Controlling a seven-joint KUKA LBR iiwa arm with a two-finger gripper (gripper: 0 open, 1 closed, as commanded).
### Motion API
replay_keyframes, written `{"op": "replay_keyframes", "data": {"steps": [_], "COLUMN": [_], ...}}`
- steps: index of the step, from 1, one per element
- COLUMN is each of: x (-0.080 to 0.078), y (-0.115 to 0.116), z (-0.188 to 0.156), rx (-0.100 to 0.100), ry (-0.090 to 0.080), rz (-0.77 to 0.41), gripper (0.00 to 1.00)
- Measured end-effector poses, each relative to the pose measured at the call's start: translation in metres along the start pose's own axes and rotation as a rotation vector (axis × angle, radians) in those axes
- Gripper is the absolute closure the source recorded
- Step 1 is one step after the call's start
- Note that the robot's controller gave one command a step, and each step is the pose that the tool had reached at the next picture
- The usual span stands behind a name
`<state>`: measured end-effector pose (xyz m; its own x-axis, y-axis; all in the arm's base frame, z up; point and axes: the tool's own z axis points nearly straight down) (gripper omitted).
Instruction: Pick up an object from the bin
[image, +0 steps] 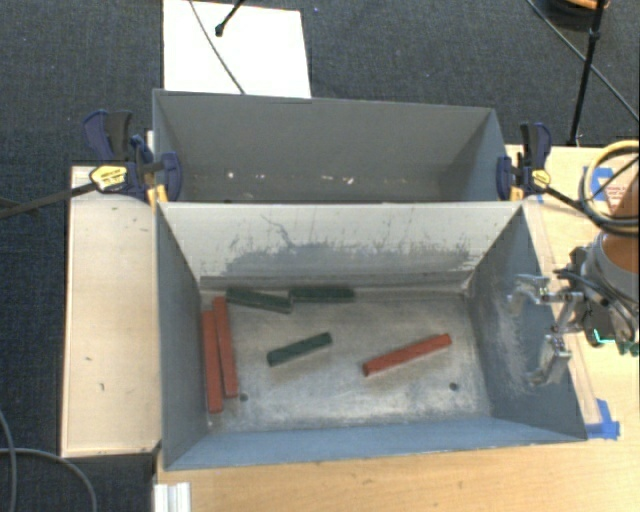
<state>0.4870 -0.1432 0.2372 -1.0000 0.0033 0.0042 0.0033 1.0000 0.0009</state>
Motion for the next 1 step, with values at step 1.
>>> {"op": "replay_keyframes", "data": {"steps": [1], "x": [-0.0572], "y": [0.0815], "z": [0.1707], "rx": [-0.002], "ry": [-0.001], "rz": [-0.017], "gripper": [0.0]}}
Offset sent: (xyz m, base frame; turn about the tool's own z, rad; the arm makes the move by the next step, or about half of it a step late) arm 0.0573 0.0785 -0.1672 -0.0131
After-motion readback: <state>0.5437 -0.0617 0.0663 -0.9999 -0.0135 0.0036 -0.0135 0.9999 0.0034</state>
